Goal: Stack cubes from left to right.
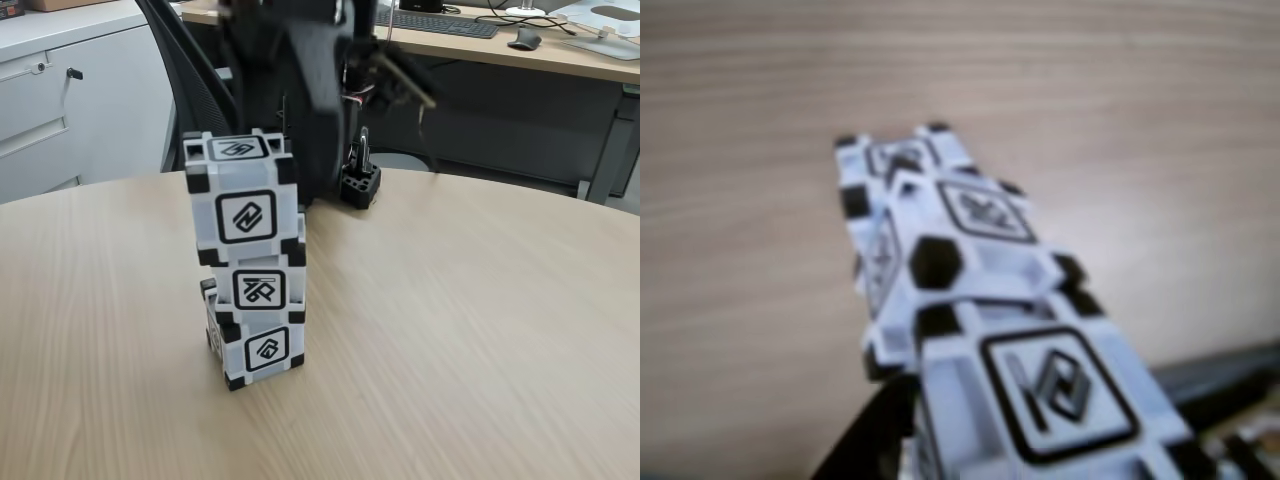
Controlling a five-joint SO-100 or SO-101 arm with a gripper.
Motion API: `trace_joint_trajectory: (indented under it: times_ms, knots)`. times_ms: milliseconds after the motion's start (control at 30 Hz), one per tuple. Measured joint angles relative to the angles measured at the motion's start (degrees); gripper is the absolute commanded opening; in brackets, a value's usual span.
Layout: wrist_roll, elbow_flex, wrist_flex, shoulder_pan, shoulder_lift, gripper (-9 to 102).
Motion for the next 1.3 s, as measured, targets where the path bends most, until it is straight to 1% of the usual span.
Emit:
trace_joint_trajectory:
  times_ms: [100,133,200,233,300,333,633,1300]
  knots:
    - [0.88,0.00,0.00,-2.20,4.83,46]
    - [0.88,0.00,0.00,-2.64,6.24,43]
    - [1.41,0.00,0.00,-3.25,8.70,32]
    - [1.93,0.00,0.00,-3.78,9.40,25]
    - [2.90,0.00,0.00,-4.48,9.93,5]
    - [3.43,0.00,0.00,-4.57,9.93,0]
    - [8.70,0.18,0.00,-4.57,9.93,0]
    - [12.39,0.18,0.00,-4.57,9.93,0]
